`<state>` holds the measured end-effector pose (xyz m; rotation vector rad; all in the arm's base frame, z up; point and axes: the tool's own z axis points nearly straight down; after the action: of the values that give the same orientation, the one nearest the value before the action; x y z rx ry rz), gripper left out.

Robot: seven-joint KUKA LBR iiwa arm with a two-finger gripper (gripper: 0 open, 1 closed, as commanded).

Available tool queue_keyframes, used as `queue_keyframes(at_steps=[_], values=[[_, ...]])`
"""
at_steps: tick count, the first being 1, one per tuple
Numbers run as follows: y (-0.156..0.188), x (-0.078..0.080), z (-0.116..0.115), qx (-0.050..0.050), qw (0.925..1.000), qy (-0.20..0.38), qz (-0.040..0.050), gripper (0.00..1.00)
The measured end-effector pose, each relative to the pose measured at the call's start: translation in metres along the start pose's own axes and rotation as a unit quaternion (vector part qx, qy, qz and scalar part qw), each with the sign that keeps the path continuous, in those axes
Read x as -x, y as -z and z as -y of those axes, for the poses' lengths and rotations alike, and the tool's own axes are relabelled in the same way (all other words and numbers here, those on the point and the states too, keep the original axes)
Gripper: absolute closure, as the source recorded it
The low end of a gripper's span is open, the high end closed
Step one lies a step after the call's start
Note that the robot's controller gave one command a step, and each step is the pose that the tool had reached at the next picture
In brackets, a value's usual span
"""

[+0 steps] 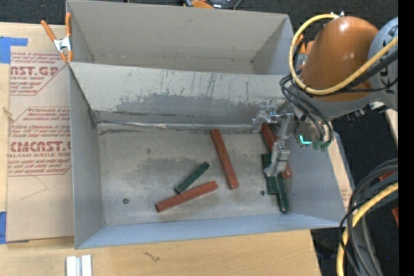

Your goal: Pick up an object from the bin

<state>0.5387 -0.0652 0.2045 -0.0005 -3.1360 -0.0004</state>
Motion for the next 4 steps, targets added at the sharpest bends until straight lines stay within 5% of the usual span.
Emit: queue_keyframes(at_steps=[1,2,3,4], values=[[-0.138,0.010,-0.016,0.001,0.9934,-0.114,0.0000,0.00],[-0.104,0.003,-0.051,0.002,0.9908,-0.136,0.0039,0.00],[-0.101,-0.011,-0.029,0.000,0.9873,-0.159,0.0023,0.00],[-0.136,-0.010,-0.032,0.001,0.9763,-0.216,0.0014,0.00]])
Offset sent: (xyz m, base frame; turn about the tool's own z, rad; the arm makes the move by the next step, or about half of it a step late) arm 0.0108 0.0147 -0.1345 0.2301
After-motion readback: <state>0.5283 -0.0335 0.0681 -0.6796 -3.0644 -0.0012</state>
